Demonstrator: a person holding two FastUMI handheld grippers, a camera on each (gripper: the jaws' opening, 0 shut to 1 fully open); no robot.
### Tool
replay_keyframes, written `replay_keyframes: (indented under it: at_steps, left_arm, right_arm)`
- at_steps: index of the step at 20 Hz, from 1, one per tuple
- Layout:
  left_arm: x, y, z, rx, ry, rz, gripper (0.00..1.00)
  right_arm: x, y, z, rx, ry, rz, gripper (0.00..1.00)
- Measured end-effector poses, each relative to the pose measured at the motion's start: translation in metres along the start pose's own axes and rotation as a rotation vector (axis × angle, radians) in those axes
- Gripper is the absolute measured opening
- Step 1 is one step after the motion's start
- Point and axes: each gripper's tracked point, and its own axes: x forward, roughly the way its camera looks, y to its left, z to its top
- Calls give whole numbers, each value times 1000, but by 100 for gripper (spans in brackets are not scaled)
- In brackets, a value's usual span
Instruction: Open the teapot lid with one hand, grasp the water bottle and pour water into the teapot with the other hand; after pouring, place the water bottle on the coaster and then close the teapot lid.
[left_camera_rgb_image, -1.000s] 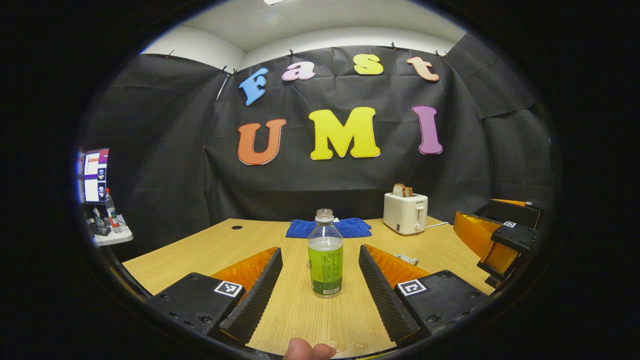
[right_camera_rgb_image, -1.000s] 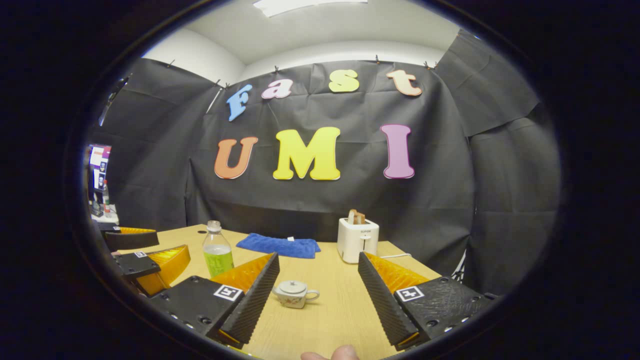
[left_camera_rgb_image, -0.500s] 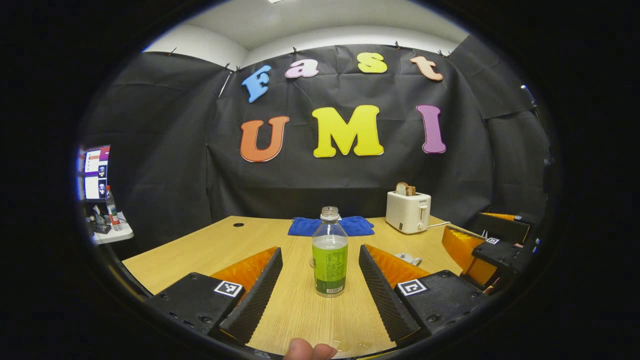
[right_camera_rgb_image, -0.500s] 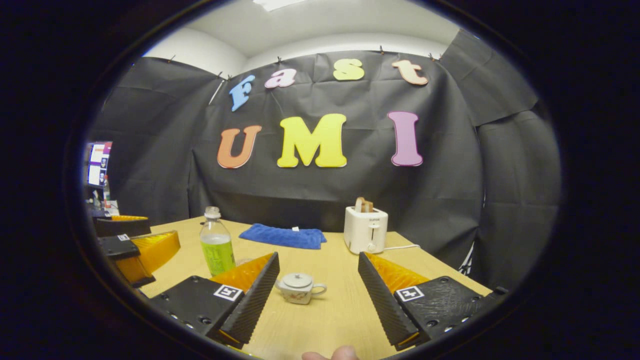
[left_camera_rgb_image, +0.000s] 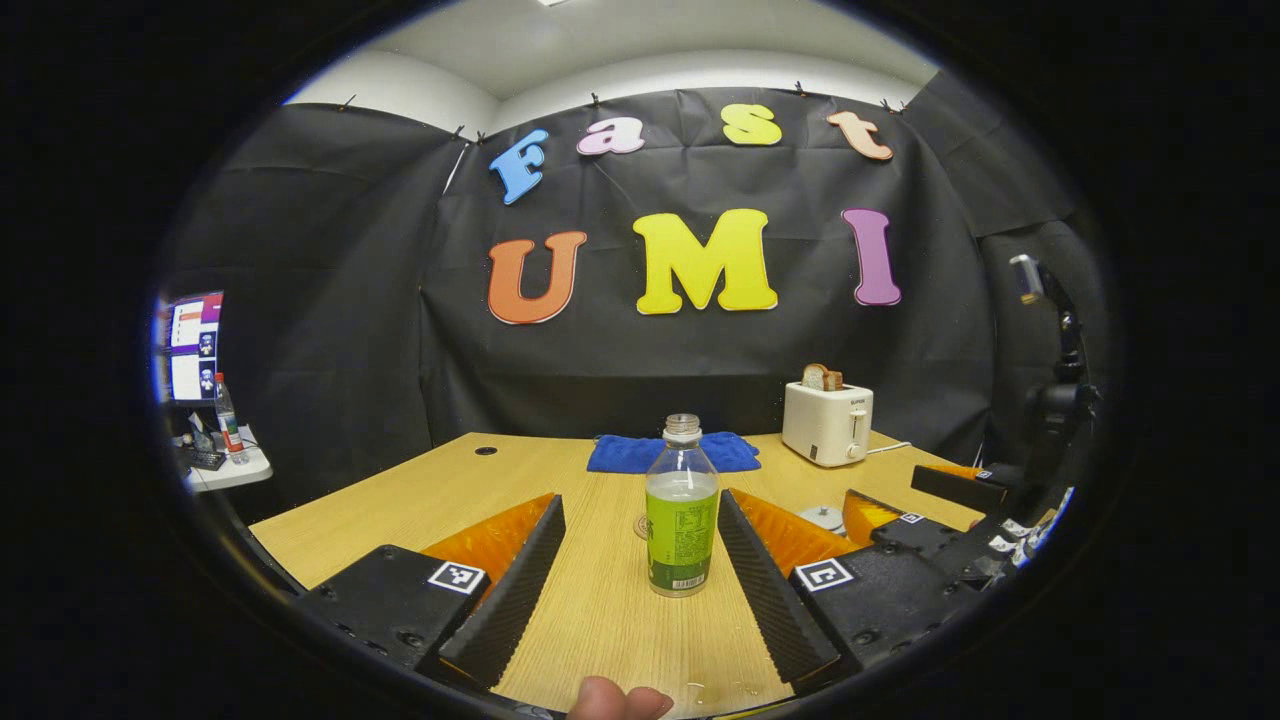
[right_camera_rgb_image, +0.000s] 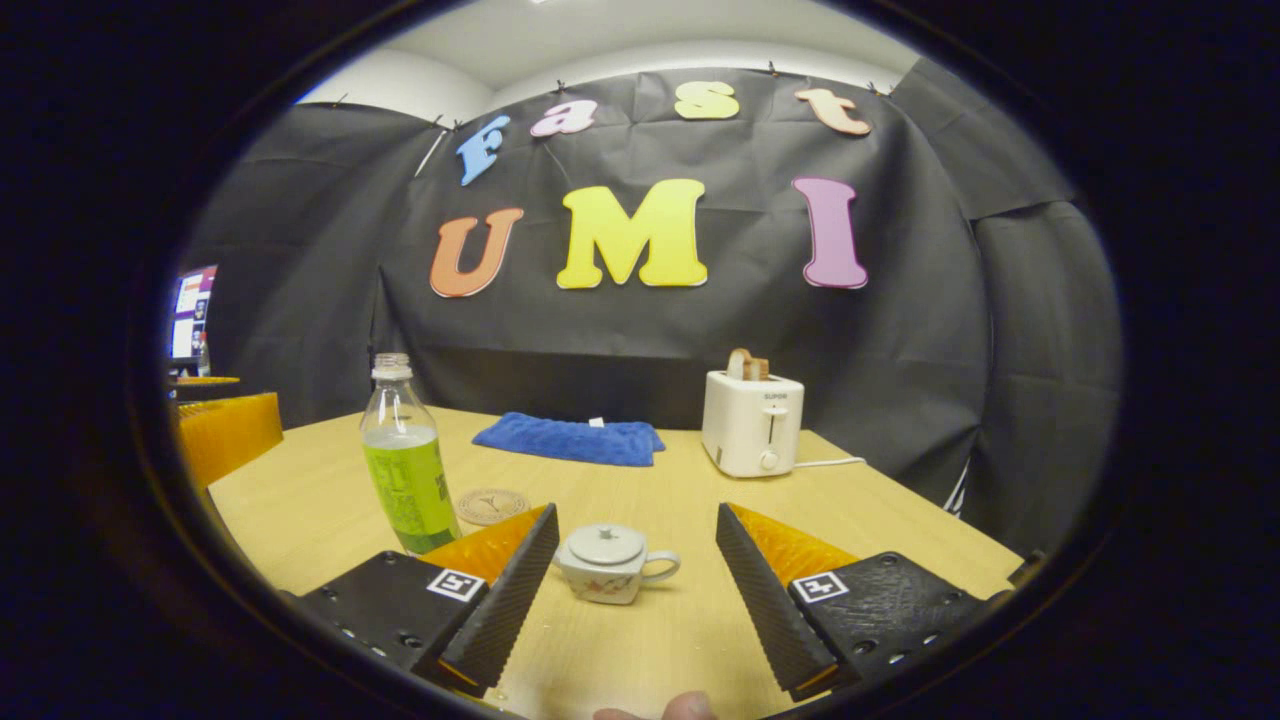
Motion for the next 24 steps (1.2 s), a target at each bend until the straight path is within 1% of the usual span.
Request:
replay_keyframes:
  at_steps: [1, 6, 7, 9, 10, 11, 12, 13, 15, 16, 18, 21, 22, 23, 24]
  left_arm:
    - [1, -1, 0, -2, 1, -4, 96]
    - [3, -1, -4, 17, 4, -7, 96]
    - [2, 0, -4, 15, 4, -8, 96]
    - [4, 2, -4, 14, 5, -6, 96]
    - [5, 3, -5, 14, 4, -2, 96]
    - [5, 6, -4, 13, 4, 1, 96]
    - [5, 6, -6, 12, 5, 3, 96]
    - [6, 8, -6, 11, 7, 4, 96]
    - [6, 11, -6, 10, 7, 10, 96]
    - [6, 13, -7, 8, 8, 11, 96]
    - [7, 13, -6, 2, 7, 11, 96]
    - [6, 15, -5, -3, 5, 9, 96]
    - [7, 13, -4, -3, 6, 9, 96]
    - [7, 13, -5, -2, 6, 7, 96]
    - [7, 13, -5, -2, 4, 7, 96]
  right_arm:
    - [7, 1, -2, -6, 6, -4, 95]
    - [36, 5, -13, -18, 41, -18, 95]
    - [42, 8, -16, -16, 51, -13, 97]
    - [49, 10, -19, -12, 63, -16, 90]
    - [52, 12, -21, -13, 72, -16, 85]
    - [54, 13, -23, -13, 80, -18, 82]
    - [55, 15, -25, -17, 86, -20, 74]
    - [56, 16, -26, -21, 90, -19, 67]
    - [59, 19, -24, -30, 91, -18, 49]
    - [60, 20, -23, -37, 93, -23, 41]
    - [64, 22, -25, -38, 105, -18, 36]
    - [70, 24, -29, -41, 125, -15, 37]
    - [66, 21, -24, -25, 111, -22, 27]
    - [68, 21, -29, -28, 126, -21, 17]
    - [69, 21, -29, -35, 128, -17, 10]
